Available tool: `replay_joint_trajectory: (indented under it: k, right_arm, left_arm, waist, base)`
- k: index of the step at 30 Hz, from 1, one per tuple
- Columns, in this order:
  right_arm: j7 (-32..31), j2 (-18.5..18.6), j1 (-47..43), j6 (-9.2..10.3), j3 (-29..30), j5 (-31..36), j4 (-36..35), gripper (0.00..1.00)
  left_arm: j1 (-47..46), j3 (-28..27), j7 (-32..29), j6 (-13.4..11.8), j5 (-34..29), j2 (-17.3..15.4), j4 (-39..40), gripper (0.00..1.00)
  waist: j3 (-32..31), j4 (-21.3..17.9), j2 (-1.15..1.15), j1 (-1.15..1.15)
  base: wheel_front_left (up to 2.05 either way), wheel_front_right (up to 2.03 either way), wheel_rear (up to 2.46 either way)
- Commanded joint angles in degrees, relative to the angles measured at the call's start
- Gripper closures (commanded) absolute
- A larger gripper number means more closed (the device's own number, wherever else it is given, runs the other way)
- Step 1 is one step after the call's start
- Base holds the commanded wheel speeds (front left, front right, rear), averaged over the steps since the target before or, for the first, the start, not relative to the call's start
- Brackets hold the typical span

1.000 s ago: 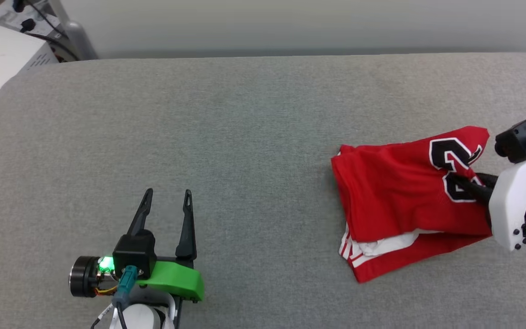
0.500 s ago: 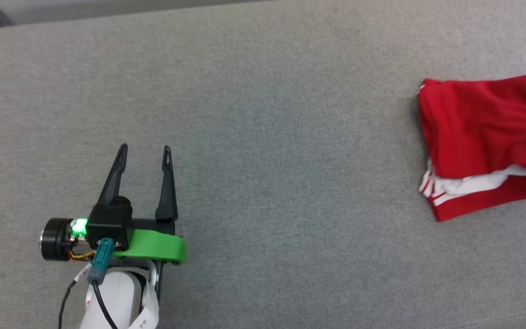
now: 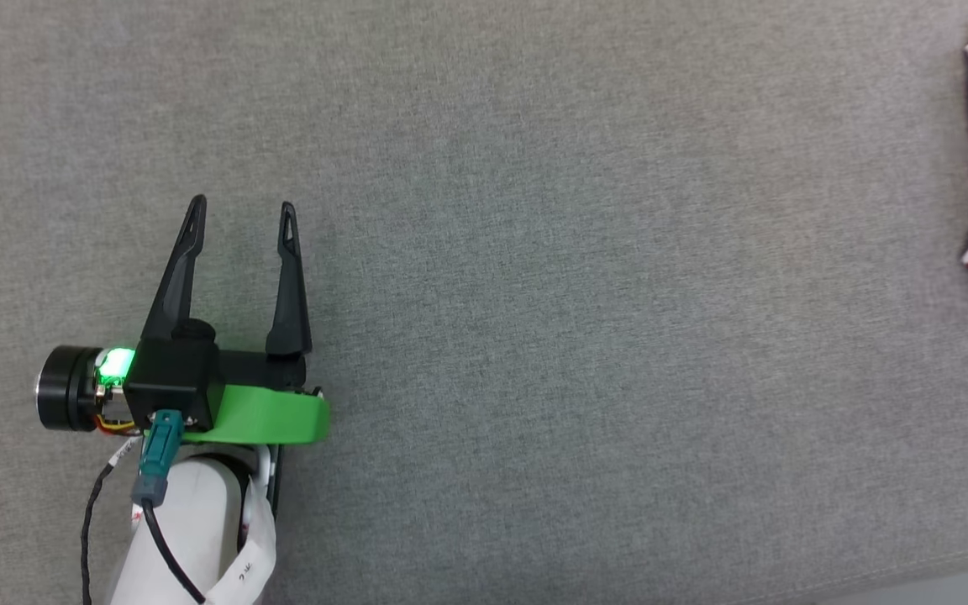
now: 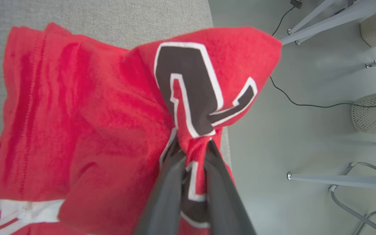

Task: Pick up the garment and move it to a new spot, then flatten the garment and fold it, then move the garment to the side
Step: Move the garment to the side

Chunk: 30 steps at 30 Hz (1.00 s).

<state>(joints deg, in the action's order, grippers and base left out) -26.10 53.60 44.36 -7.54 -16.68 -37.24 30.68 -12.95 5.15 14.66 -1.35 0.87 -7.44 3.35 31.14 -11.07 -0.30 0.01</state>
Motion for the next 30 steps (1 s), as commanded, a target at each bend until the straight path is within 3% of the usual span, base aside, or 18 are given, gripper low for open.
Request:
replay_joint_trajectory:
  k: [1,6,7,8,9,15,25,26,30]
  right_arm:
    - [0.9,0.3,1.6,0.05,0.5,1.4,1.3,1.0]
    - [2.4,-1.3,4.1,0.05,1.9,3.7,6.5,1.0]
    - [3.0,-1.5,4.4,0.05,2.0,4.6,7.3,0.91]
    - [3.7,-1.8,4.7,0.05,2.2,5.6,8.4,0.04]
    - [4.3,-2.2,5.0,0.05,2.6,6.2,9.2,0.0]
    - [9.9,-3.8,5.5,0.05,3.4,9.1,10.7,0.0]
    - [28.8,-6.6,3.6,0.05,6.6,12.0,4.1,0.0]
    - [34.1,-9.4,2.3,0.05,7.8,14.7,1.6,0.0]
    - [38.5,-15.1,-0.6,0.05,10.4,18.2,-3.1,0.0]
  left_arm:
    - [-1.4,0.1,0.3,-0.5,-0.9,-0.4,0.4,0.0]
    - [-1.8,0.7,0.3,-1.0,-0.8,0.0,0.7,0.0]
    - [-1.7,0.7,0.3,-1.1,-0.7,0.1,0.7,0.0]
    - [-1.5,0.7,0.3,-1.2,-0.6,0.1,0.6,0.0]
    - [-1.3,0.6,0.3,-1.3,-0.5,0.1,0.6,0.0]
    - [0.5,0.4,0.3,-2.0,0.2,0.5,-0.2,0.0]
    - [6.4,0.5,0.3,-3.0,1.9,1.9,-1.6,0.0]
    - [8.4,0.4,0.3,-3.3,2.2,2.2,-1.9,0.0]
    - [10.4,0.2,0.3,-3.4,2.6,2.4,-2.3,0.0]
  waist:
    - [2.3,0.6,0.3,-0.01]
    - [2.4,1.4,0.3,-0.01]
    - [2.1,1.5,0.3,-0.01]
    - [1.6,1.6,0.3,-0.01]
    - [1.2,1.7,0.3,-0.01]
    - [-3.2,2.3,0.3,-0.01]
    - [-13.0,5.1,0.3,-0.01]
    - [-15.9,6.3,0.3,-0.01]
    - [-18.8,7.8,0.3,-0.01]
  base:
    - [0.0,0.0,0.0]
    - [0.0,0.0,0.0]
    - [0.0,0.0,0.0]
    - [0.0,0.0,0.0]
    - [0.0,0.0,0.0]
    - [0.0,0.0,0.0]
    - [0.0,0.0,0.0]
    - [0.0,0.0,0.0]
    - [0.0,0.0,0.0]
